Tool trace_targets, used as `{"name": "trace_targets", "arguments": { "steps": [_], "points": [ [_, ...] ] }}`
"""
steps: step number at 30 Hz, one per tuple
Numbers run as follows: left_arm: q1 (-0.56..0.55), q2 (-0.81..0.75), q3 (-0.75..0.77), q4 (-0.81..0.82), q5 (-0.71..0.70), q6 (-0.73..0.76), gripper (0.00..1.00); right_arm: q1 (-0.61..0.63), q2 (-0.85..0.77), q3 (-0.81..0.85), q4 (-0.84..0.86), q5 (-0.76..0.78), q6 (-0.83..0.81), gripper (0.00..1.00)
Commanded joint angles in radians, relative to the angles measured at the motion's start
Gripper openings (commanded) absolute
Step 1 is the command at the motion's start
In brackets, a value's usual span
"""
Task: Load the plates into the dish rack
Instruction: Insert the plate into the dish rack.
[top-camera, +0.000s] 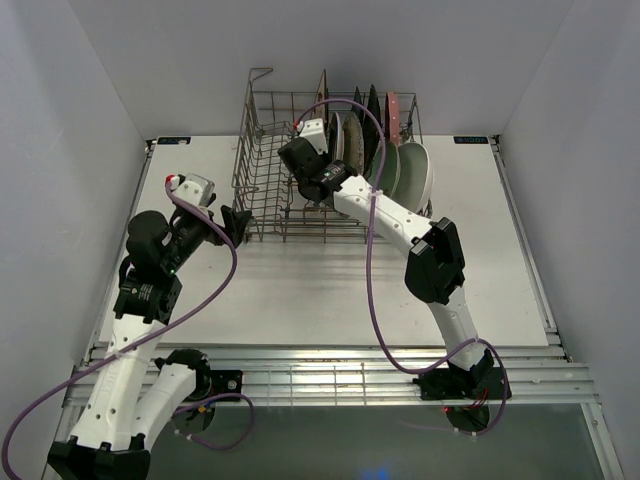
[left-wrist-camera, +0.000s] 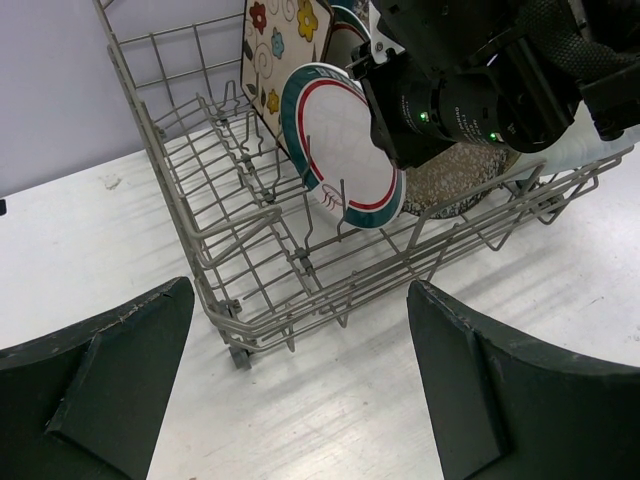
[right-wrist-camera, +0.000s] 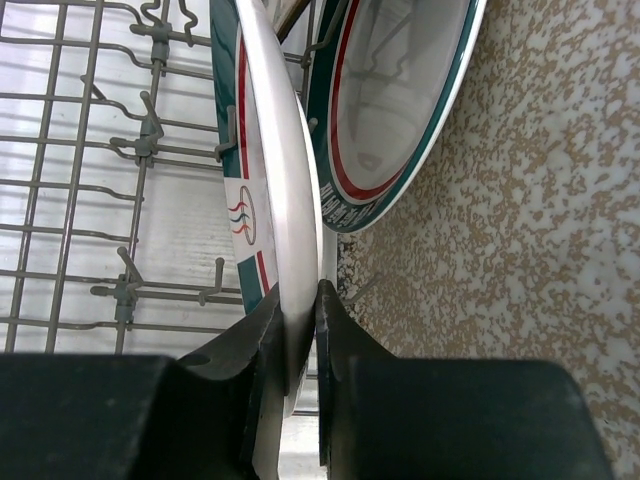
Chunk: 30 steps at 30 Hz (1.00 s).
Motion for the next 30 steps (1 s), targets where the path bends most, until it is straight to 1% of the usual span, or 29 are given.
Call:
{"name": "trace_targets", "arguments": {
  "steps": [1,6,14,19,25,30],
  "points": [
    [0.0,-0.026,-0.001,-0.001,0.021,-0.001,0.98,0.011,-0.055,0.011,0.052,-0.117,0.084,0.08],
    [0.0,-0.027,-0.003,-0.001,0.021,-0.003,0.98,0.017,-0.022,0.123,-0.018,-0.117,0.095,0.08],
    [0.0,-0.024,0.001,-0.003,0.021,-0.007,0.98,0.022,-0.045,0.121,-0.026,-0.109,0.1,0.08],
    [0.0,-0.02,0.002,-0.007,0.021,-0.006,0.98,0.022,-0.023,0.167,-0.063,-0.12,0.109,0.08],
    [0.0,-0.012,0.005,-0.009,0.019,-0.004,0.98,0.02,-0.051,0.155,-0.072,-0.133,0.155,0.08],
    [0.0,-0.006,0.008,-0.015,0.019,-0.001,0.98,0.02,-0.037,0.156,-0.072,-0.17,0.184,0.08]
  ]
}}
